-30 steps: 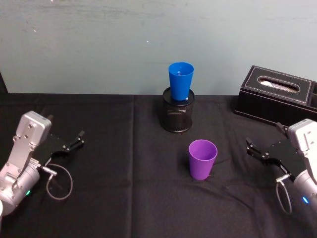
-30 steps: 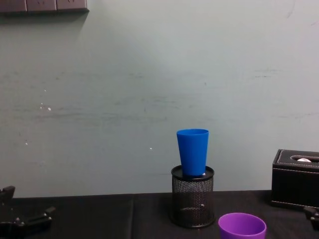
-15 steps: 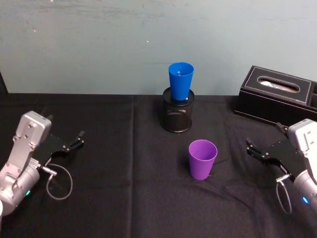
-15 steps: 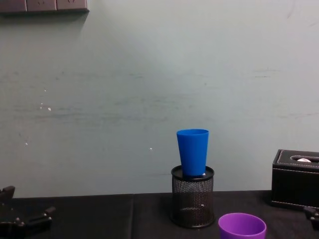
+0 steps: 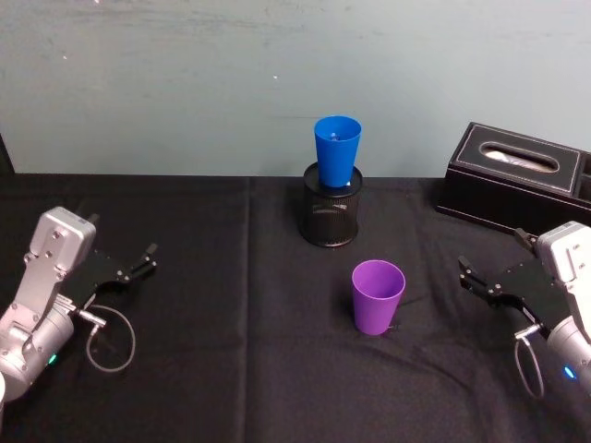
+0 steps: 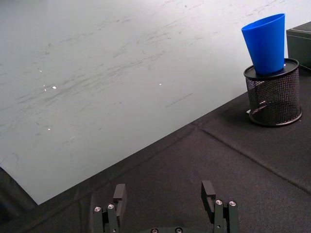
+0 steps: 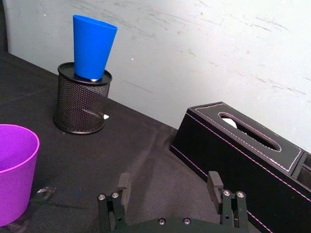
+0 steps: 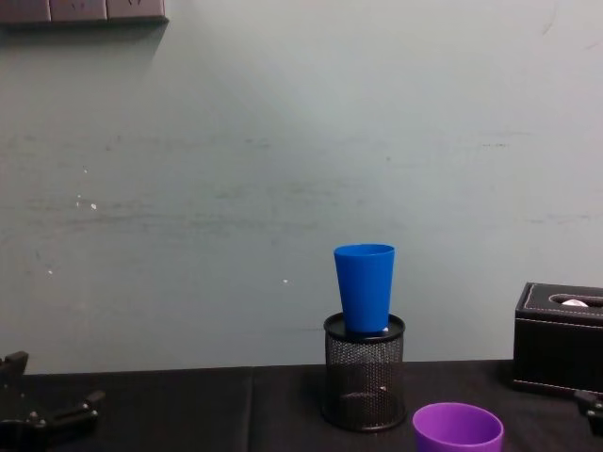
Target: Pick up one cup with a gripper and tap it against the other cup.
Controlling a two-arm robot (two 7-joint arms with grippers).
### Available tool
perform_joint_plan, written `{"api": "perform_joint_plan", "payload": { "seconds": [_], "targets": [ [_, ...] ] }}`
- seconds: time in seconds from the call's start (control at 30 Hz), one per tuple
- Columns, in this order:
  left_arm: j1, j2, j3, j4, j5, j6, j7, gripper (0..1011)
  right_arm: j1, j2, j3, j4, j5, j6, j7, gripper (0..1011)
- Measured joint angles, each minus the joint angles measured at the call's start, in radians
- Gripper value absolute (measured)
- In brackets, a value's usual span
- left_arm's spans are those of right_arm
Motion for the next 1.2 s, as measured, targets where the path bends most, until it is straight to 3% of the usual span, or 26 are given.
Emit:
{"api": "perform_joint_plan", "payload": {
  "seconds": [0.33,0.8,1.2],
  "targets": [
    [0.0,0.0,0.0,0.0,0.0,0.0,0.0,1011,-0.007,-0.005,0.009,-0.002,0.005,-0.003,0.006,1000],
    [0.0,0.0,0.0,0.0,0.0,0.0,0.0,1011,-0.093,-0.052,0.065,-0.033,0.077,-0.097,0.07,1000],
    [0.0,0.0,0.0,0.0,0.0,0.0,0.0,1012,-0.151,-0.079,0.086,-0.083,0.11,-0.109,0.118,1000]
  ]
}}
